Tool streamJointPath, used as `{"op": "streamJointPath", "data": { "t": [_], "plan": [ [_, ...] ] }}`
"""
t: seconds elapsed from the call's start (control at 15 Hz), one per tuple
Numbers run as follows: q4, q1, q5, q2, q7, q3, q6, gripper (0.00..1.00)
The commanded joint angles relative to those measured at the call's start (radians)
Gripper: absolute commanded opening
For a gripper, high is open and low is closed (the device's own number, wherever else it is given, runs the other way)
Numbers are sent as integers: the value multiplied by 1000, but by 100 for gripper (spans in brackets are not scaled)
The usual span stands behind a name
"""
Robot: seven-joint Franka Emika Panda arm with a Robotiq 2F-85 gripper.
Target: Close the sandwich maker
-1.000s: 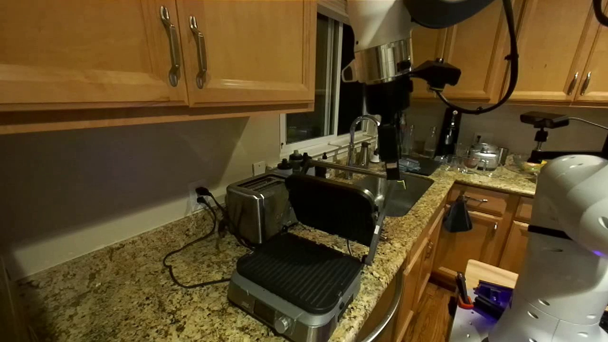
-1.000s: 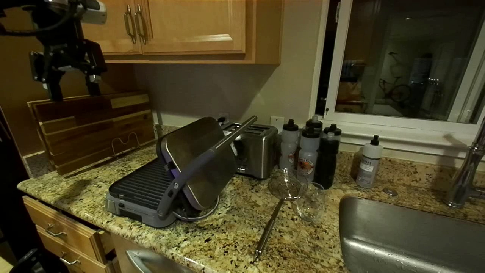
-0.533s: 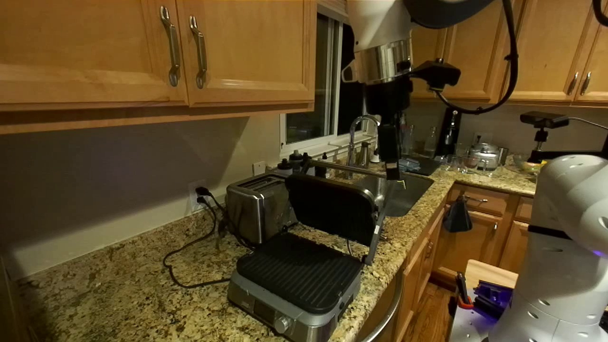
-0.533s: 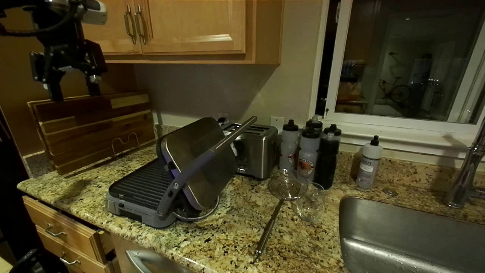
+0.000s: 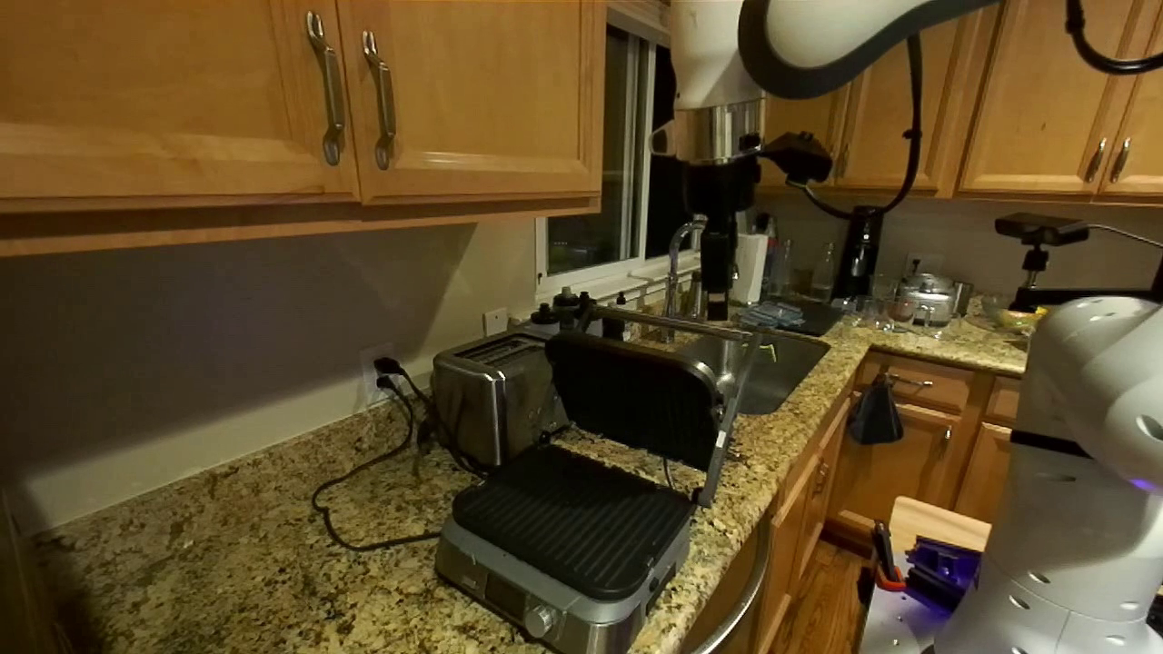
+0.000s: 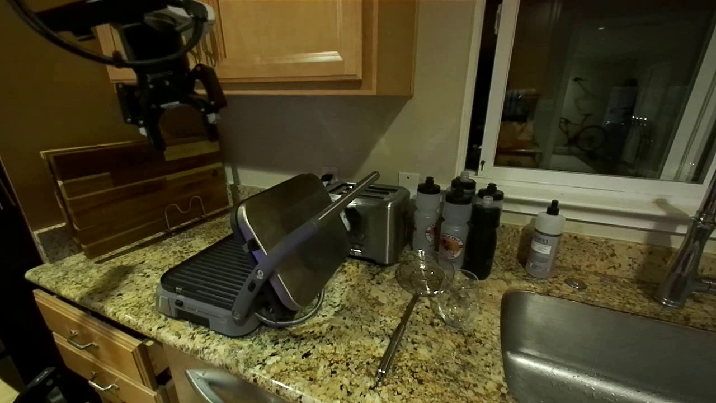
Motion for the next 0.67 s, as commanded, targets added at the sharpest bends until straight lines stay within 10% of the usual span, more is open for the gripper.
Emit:
{"op": "streamJointPath", "data": {
  "t": [0.0, 0.6],
  "plan": [
    [4, -29, -36, 57, -120, -91, 120, 100],
    [35, -77, -27, 131, -116, -106, 130, 100]
  ]
}}
